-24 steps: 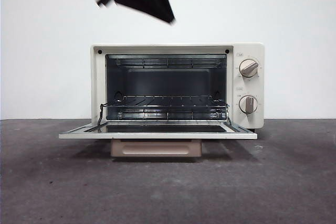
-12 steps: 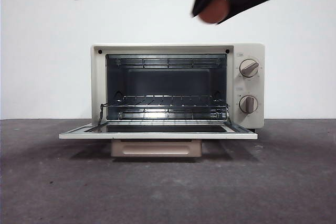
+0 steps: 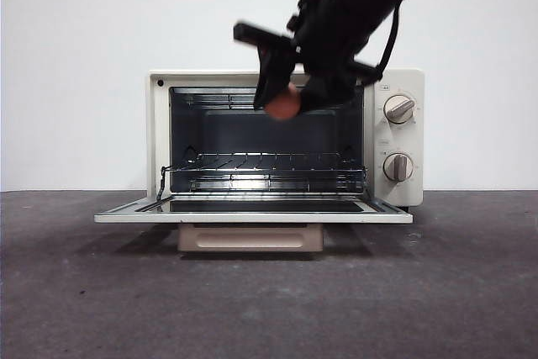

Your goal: Eggoven

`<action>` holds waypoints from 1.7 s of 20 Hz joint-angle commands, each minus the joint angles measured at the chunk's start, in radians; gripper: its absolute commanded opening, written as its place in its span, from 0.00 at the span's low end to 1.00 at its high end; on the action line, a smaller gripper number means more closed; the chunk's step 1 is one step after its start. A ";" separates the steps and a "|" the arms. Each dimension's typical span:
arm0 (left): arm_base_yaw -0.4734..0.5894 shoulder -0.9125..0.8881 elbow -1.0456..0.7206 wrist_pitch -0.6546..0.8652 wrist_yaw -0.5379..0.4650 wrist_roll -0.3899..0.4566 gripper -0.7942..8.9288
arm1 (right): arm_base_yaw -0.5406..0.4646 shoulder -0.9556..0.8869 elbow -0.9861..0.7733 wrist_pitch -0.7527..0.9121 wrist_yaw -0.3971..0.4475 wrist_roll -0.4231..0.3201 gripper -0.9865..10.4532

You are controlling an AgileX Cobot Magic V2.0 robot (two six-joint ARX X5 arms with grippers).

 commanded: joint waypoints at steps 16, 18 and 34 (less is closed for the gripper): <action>-0.002 -0.044 0.008 -0.042 0.004 0.005 0.09 | -0.070 0.191 0.019 0.118 0.035 0.034 0.09; -0.002 -0.044 0.008 -0.042 0.004 0.005 0.09 | -0.070 0.201 0.019 0.122 0.037 0.034 0.09; -0.002 -0.043 0.008 -0.045 0.004 0.005 0.09 | -0.069 0.201 0.019 0.113 0.036 0.053 0.35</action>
